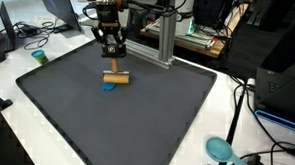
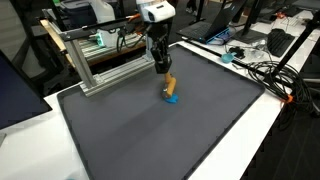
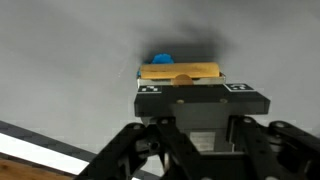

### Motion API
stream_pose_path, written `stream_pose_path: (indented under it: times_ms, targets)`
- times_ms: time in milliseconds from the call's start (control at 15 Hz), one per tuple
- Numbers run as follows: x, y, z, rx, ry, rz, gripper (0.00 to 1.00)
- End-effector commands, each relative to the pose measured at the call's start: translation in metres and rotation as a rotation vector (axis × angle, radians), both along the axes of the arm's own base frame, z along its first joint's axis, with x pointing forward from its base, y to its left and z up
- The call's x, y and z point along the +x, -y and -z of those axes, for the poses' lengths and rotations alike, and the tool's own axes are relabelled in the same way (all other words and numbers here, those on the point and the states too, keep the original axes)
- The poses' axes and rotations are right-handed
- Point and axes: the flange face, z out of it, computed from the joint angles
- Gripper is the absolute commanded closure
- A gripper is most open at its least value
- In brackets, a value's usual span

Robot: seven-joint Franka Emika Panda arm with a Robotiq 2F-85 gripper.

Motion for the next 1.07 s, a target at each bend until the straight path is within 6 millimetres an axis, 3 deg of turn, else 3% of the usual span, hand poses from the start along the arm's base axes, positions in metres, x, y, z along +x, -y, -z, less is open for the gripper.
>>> stream_pose_path:
  times_ms: [0, 733, 1000]
  targets:
    - [0.011, 0.008, 0.009, 0.063, -0.004, 0.043, 0.78]
    - [0.031, 0.014, 0.020, 0.156, -0.002, 0.095, 0.78]
    - [0.032, 0.018, -0.004, 0.165, 0.061, 0.107, 0.78]
